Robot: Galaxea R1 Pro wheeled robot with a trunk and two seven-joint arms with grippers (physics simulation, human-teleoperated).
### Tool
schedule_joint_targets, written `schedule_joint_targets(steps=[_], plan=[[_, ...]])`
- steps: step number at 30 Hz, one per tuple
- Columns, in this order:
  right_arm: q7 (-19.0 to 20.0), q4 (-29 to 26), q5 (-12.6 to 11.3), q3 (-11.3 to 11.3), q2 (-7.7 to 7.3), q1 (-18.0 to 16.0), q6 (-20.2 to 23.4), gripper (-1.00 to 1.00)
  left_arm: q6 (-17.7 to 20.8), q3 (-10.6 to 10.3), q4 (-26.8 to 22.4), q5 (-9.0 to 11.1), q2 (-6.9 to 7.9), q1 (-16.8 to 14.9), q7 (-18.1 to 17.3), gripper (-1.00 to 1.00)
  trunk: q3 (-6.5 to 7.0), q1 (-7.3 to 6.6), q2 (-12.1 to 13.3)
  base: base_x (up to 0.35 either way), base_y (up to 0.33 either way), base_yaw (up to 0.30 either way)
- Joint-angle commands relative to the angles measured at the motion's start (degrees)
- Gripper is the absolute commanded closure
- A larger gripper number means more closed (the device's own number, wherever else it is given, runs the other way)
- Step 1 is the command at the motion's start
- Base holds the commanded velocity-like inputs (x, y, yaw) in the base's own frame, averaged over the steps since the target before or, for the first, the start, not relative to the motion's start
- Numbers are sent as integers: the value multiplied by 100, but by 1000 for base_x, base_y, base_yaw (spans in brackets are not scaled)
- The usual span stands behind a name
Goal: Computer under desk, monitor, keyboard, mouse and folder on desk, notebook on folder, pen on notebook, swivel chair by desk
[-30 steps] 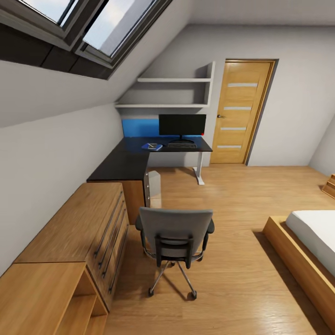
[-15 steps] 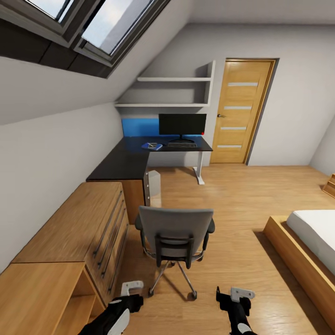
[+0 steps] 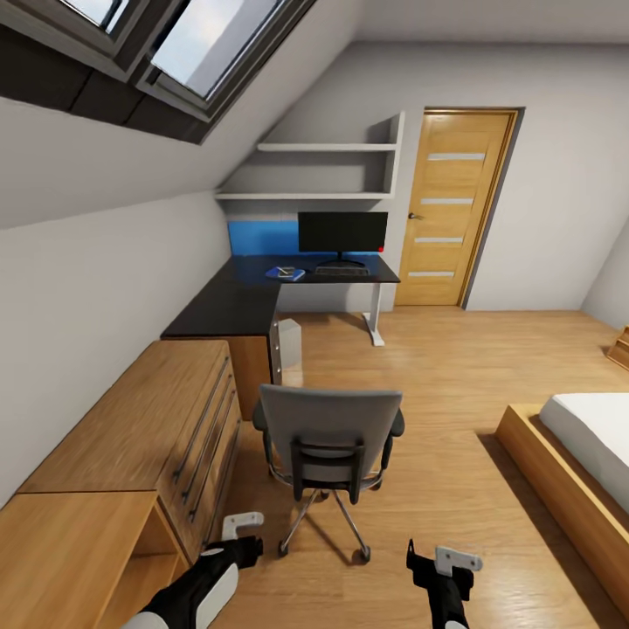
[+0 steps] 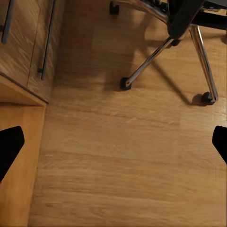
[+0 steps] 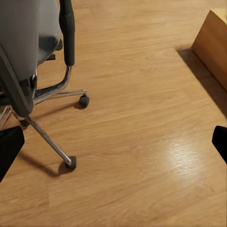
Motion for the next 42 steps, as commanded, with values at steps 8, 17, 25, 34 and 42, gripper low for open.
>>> schedule_joint_targets(steps=[8,17,25,34,42], plan=[[-44,7,-7,38,3,-4,-18,-100,-444,-56,120,35,6,-5,49,-100,-153,178,-330,0,0,97],[-44,8,-17,37,4,-4,-27,-100,-453,-57,130,34,2,-5,50,-100,-317,375,-691,0,0,128],[-73,74,-39,35,3,-2,31,-100,-453,-57,134,38,1,-5,50,-100,-461,551,-1011,0,0,8],[-65,445,-32,27,-25,9,45,-100,-461,-57,167,34,4,-5,50,-100,-623,749,-1372,0,0,0],[-62,553,-31,33,-20,305,51,-100,-460,-49,169,34,10,-5,50,-100,-766,924,-1693,0,0,0]])
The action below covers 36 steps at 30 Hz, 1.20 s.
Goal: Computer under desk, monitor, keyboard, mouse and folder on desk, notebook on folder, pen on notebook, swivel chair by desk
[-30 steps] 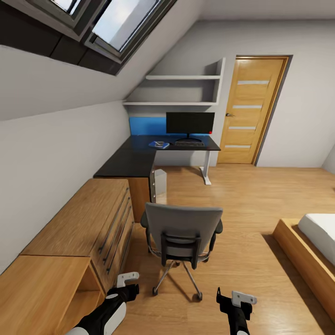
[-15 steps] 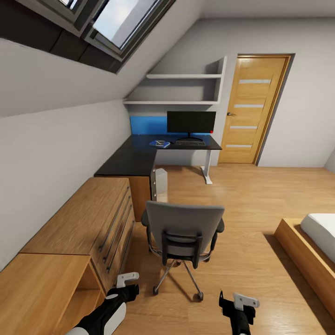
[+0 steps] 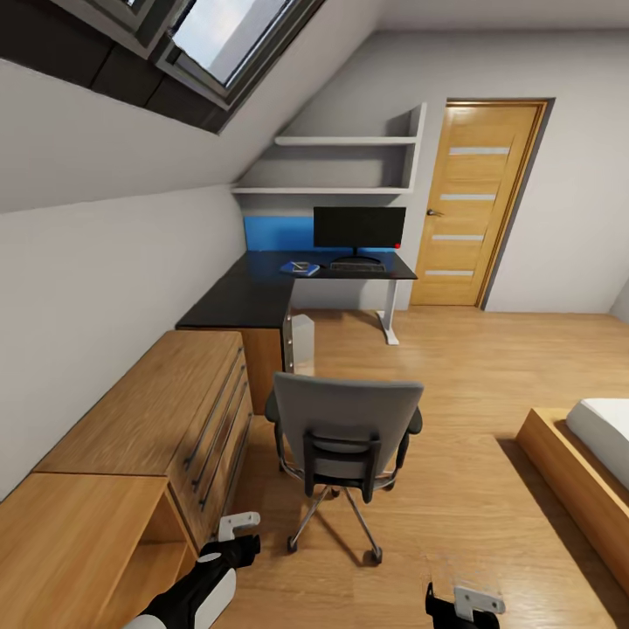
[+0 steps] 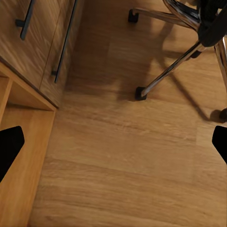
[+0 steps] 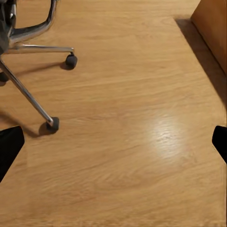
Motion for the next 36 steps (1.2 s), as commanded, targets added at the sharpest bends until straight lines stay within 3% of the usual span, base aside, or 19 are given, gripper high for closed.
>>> schedule_joint_targets(steps=[1,11,36], plan=[[-30,13,-8,60,6,43,-9,-100,25,-49,-12,35,5,-4,49,-100,-25,23,-46,0,0,0],[-27,16,-8,61,11,423,-8,-100,24,-56,-11,35,-3,-4,56,-100,-204,243,-447,0,0,0],[-28,18,-8,61,9,437,-8,-100,-88,-39,-19,33,32,-4,58,-100,-653,792,-1450,0,0,0]])
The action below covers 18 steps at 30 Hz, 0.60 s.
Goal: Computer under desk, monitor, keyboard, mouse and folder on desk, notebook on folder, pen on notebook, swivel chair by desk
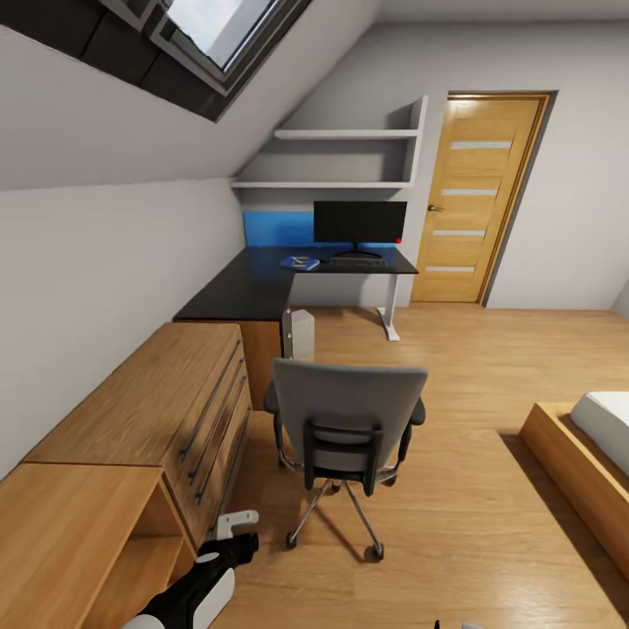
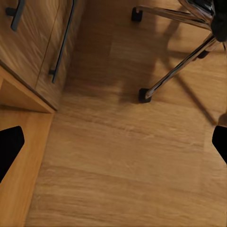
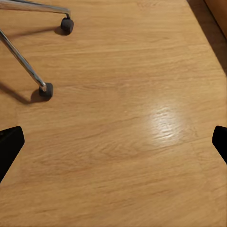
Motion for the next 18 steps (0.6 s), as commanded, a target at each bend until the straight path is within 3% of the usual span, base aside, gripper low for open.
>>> schedule_joint_targets(steps=[1,6,18], plan=[[-29,13,-15,48,4,-4,-11,-100,-64,-48,-13,30,6,-3,49,-100,-24,23,-45,0,0,0],[-30,12,-15,48,4,-5,-11,-100,-370,-54,-14,20,1,-3,48,-100,-114,132,-246,0,0,0],[-31,13,-15,48,4,-5,-11,-100,-444,-65,-14,17,-15,-3,48,-100,-330,396,-727,0,0,0]])
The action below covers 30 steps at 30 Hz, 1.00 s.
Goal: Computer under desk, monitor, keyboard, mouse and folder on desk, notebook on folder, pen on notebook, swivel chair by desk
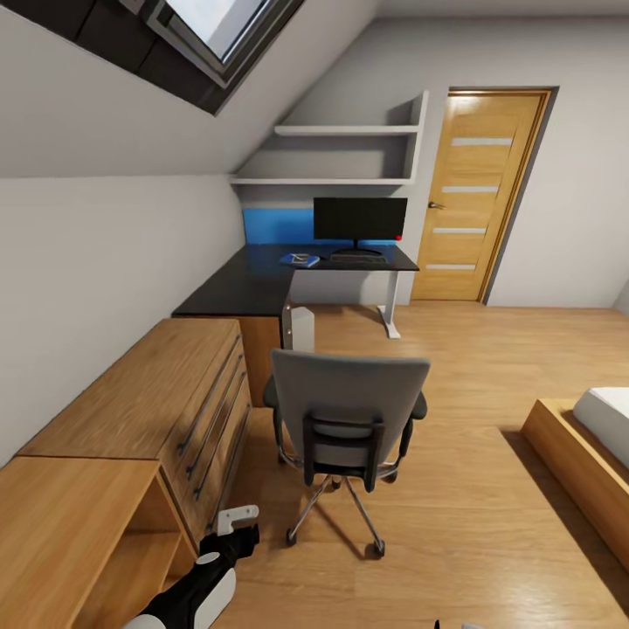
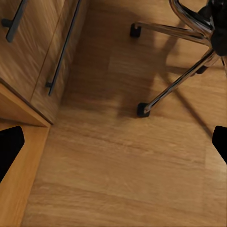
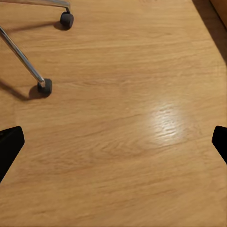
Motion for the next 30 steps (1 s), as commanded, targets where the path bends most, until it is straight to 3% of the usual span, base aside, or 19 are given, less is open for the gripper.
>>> schedule_joint_targets(steps=[1,16,20,23,25,27,30], plan=[[-27,11,-14,48,4,-6,-11,-100,-15,-49,-2,52,2,-5,42,-100,-24,22,-45,0,0,0],[-26,-55,-18,43,26,-4,-21,-100,-12,-57,7,69,-9,-5,59,-100,-293,352,-646,0,0,0],[-37,-309,-21,17,14,-7,-33,-100,-9,-58,7,69,-10,-5,52,-100,-365,440,-807,0,0,0],[-51,-722,-18,5,-29,-12,-49,-100,-8,-53,7,69,-10,-5,56,-100,-419,506,-927,0,0,0],[-53,-984,-19,-1,-150,-14,-57,-100,-7,-52,8,69,-9,-5,56,-100,-455,550,-1007,0,0,0],[-33,-1076,-25,3,-278,-15,-70,-100,-12,-56,10,69,-10,-5,54,-100,-491,593,-1087,0,0,0],[-20,-1075,-18,21,-332,-15,-83,-100,-14,-62,51,66,-16,-5,46,-100,-545,659,-1208,0,0,0]])
